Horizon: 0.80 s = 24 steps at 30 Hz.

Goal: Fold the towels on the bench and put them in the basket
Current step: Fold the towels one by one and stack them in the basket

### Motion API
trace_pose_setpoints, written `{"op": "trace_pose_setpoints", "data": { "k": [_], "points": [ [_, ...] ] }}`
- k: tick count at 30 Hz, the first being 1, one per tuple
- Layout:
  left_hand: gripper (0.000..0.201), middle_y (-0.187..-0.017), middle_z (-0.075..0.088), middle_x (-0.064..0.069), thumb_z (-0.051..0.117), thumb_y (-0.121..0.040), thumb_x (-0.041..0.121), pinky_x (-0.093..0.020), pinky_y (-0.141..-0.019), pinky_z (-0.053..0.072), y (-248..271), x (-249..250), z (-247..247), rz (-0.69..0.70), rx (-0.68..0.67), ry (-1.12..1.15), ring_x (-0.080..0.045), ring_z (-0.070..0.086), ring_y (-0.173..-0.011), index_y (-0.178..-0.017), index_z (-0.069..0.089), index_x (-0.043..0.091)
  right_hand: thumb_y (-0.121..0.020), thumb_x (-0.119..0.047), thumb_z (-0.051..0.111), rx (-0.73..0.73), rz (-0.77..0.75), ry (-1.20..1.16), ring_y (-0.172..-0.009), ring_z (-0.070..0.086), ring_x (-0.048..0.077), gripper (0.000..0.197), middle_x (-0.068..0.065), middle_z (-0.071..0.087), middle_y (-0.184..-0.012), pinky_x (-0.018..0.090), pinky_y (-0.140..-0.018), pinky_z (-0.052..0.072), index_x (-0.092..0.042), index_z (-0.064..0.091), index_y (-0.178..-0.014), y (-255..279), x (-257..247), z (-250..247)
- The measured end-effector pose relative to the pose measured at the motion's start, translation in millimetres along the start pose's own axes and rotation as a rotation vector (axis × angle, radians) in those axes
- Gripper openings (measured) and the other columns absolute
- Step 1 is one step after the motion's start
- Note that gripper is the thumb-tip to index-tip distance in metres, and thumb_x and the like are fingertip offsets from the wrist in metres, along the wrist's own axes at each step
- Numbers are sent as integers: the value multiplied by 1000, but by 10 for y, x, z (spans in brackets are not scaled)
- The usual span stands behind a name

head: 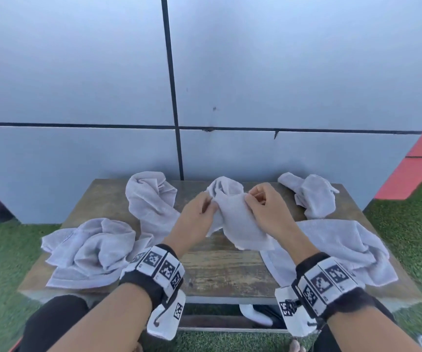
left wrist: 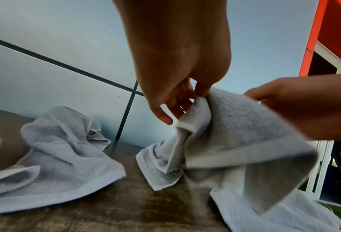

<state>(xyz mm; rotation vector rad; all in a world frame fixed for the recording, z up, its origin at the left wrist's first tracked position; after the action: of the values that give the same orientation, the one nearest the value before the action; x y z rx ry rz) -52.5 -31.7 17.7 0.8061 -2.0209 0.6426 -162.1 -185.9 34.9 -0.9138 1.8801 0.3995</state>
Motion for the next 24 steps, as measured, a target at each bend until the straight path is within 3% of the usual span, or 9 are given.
{"op": "trace_pose_setpoints", "data": {
  "k": [3,5,8,11,14,17,20,22,24],
  "points": [
    [22,-82,57,-1,45,-104,26,-26,-66,38,3,149,-17,10,19,29,-9,47,-70,-96,52,7,-86,-40,73,-117,-95,-7,-104,57,4,30,-10,62,-109,21,-89,44,-23,59,-107,167,-78,76],
    [20,-88,62,-5,46,-104,26,-25,-68,41,18,273,10,27,0,18,-11,52,-75,-99,54,8,-83,-42,76,-211,-151,17,-108,55,0,38,-13,61,-114,19,-90,42,-26,57,-112,304,-150,157],
    [19,-95,69,-6,51,-102,23,-28,-78,46,8,374,-11,38,40,46,-16,62,-87,-98,62,9,-82,-40,77,-257,-134,7,-97,62,3,34,-14,66,-105,20,-79,45,-29,58,-109,389,-178,176],
    [20,-93,71,-11,54,-100,20,-21,-69,42,39,435,-36,61,47,61,-11,57,-78,-94,66,6,-87,-30,72,-240,-191,60,-72,59,3,11,-14,66,-80,20,-67,44,-26,61,-86,438,-220,162],
    [18,-85,69,-6,56,-100,22,-22,-69,42,150,458,-69,55,5,128,-7,53,-72,-95,66,9,-93,-20,62,-172,-226,61,-54,42,4,32,-15,48,-57,18,-56,33,-21,47,-65,485,-297,115],
    [9,-92,67,-7,63,-94,22,-21,-72,44,297,458,-73,25,-116,249,-7,56,-78,-103,67,22,-97,-19,56,-113,-219,-24,-60,36,8,30,-8,42,-64,28,-59,31,-6,44,-72,511,-388,28],
    [31,-100,66,-5,66,-85,1,-17,-72,46,417,464,-12,75,-284,118,-9,58,-84,-104,62,25,-98,-20,54,-86,-172,-157,-65,35,11,31,-3,38,-69,31,-63,30,-2,41,-77,525,-485,-50],
    [22,-102,67,-9,67,-87,3,-24,-74,48,453,422,9,114,-269,28,-16,60,-90,-100,63,21,-100,-23,53,-86,-165,-193,-65,32,12,34,0,34,-71,31,-63,28,0,40,-78,546,-558,-84],
    [8,-99,68,-8,66,-93,14,-24,-71,44,438,321,-10,91,-185,39,-15,59,-88,-91,64,22,-101,-26,51,-65,-169,-158,-61,31,9,36,-3,33,-68,29,-61,27,-4,39,-76,552,-589,-126]
  ]
}}
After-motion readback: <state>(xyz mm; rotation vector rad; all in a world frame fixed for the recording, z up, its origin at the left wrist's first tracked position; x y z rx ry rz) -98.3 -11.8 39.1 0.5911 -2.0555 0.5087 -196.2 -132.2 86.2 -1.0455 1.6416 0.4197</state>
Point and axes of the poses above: each hand's wrist, its own y-axis away from the middle knuckle, its own z-axis out of the palm, x = y × z, the point moved 5 cm from there along -y, towards the middle knuckle
